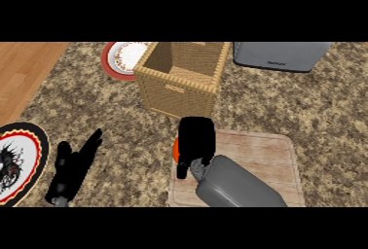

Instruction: Pick the squash from the cutting board and place it in the basket

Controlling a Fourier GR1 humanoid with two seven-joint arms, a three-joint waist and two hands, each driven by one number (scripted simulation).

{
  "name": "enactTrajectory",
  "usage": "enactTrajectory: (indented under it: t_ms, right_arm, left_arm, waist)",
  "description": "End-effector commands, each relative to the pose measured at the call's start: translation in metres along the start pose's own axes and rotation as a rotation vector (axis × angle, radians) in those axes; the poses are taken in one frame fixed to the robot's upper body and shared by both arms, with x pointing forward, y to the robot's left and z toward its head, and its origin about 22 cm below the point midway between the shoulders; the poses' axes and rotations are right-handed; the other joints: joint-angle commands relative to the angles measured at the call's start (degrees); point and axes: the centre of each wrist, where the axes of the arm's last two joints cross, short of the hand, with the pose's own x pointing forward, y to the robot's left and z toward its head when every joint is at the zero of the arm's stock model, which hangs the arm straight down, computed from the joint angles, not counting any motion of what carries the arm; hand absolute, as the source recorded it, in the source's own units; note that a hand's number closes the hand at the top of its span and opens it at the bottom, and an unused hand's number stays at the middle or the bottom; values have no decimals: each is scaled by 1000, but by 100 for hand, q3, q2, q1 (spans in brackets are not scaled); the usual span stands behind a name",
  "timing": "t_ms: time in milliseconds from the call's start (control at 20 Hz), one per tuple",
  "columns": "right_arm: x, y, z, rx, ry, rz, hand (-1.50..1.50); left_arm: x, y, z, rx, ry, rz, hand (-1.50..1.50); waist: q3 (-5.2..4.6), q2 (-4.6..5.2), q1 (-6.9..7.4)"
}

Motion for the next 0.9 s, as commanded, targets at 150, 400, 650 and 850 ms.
enactTrajectory:
  t_ms: [150,400,650,850]
  right_arm:
    - [17,-71,13,-246,23,-473,150]
    - [36,-117,25,-481,-28,-623,150]
    - [47,-159,19,-580,58,-707,150]
    - [58,-191,18,-651,130,-714,150]
  left_arm:
    - [-1,-14,-6,-58,38,4,0]
    - [-1,-16,-10,-47,53,-10,0]
    - [-2,-16,-9,-61,59,-22,0]
    - [4,-7,-11,-24,55,-19,0]
  waist:
    - [20,-8,114]
    - [-36,-63,134]
    - [-58,-54,122]
    - [-70,-82,62]
